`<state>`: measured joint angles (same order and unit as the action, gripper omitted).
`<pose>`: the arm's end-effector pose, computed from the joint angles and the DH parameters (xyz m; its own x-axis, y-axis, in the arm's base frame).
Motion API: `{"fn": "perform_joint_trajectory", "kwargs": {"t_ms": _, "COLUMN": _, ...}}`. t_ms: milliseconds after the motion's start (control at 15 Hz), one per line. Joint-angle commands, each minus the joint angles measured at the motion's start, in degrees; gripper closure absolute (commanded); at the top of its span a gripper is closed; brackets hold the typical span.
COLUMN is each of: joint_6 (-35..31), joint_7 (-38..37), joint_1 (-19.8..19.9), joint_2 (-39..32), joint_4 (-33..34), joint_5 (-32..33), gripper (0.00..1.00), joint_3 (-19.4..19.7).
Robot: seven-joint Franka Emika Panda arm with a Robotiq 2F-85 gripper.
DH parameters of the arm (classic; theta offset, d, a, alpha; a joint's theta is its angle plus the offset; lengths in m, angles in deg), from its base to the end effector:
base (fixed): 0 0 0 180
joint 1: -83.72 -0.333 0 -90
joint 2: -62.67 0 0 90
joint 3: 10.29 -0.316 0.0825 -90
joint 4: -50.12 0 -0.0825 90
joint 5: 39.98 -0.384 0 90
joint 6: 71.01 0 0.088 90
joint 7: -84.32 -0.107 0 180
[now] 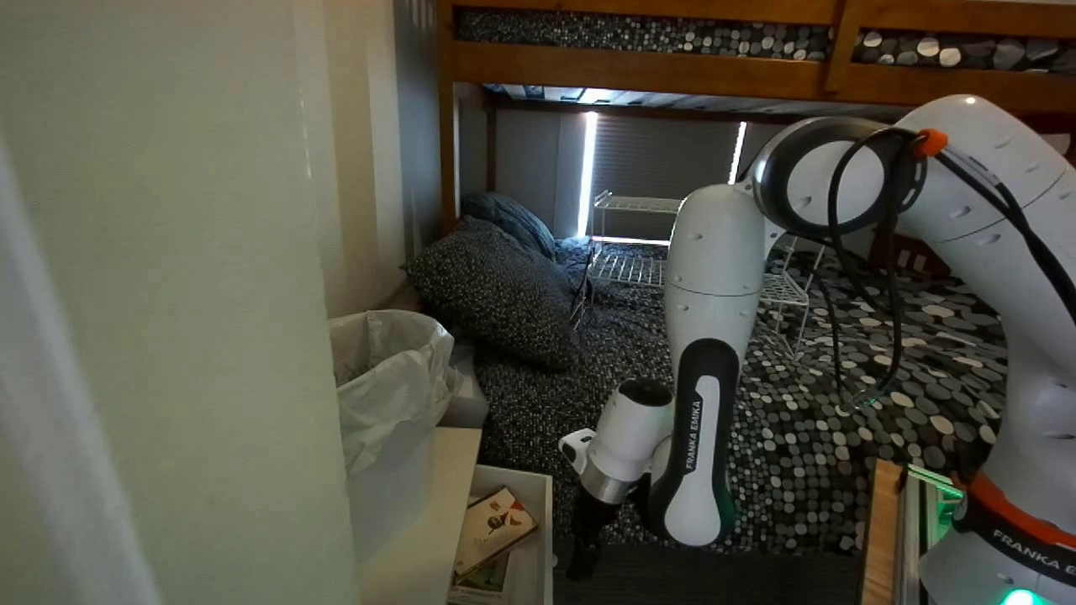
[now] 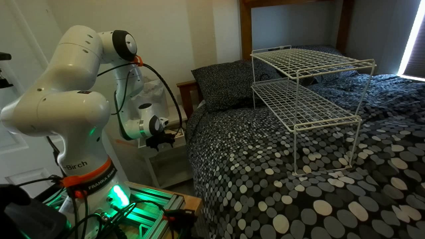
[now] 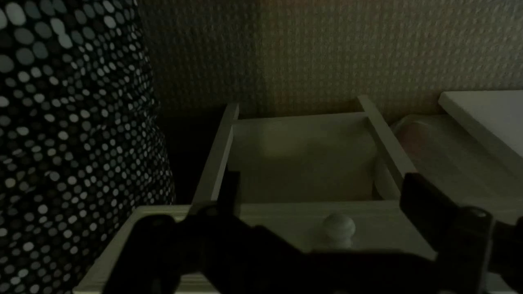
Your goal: Close the open drawer
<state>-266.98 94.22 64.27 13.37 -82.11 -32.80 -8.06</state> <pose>0.4519 0.1517 0.0087 0.7883 0.5674 0.2381 0.5692 -0.8194 0.0679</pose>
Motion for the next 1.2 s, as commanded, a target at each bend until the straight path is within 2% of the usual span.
{"fn": "perform_joint_trajectory", "kwargs": {"t_ms": 0, "joint_6": -4.26, "joint_7": -0.64, "joint_1": 0.66, "joint_2": -3.82, "joint_4": 3.24, "joint_5": -0.88, "gripper": 0.00, "joint_3": -1.15}}
{"fn": "perform_joint_trajectory", "kwargs": {"t_ms": 800, "joint_6": -16.37, "joint_7": 0.55, "joint_1": 5.65, "joint_2": -10.20, "joint_4": 7.47, "joint_5": 1.81, "gripper": 0.00, "joint_3": -5.12}}
{"fn": "perform_joint_trajectory", "kwargs": {"t_ms": 1133, "joint_6": -19.88, "joint_7": 2.83, "joint_1": 6.22, "joint_2": -11.42, "joint_4": 9.42, "joint_5": 3.88, "gripper": 0.00, "joint_3": -5.19}}
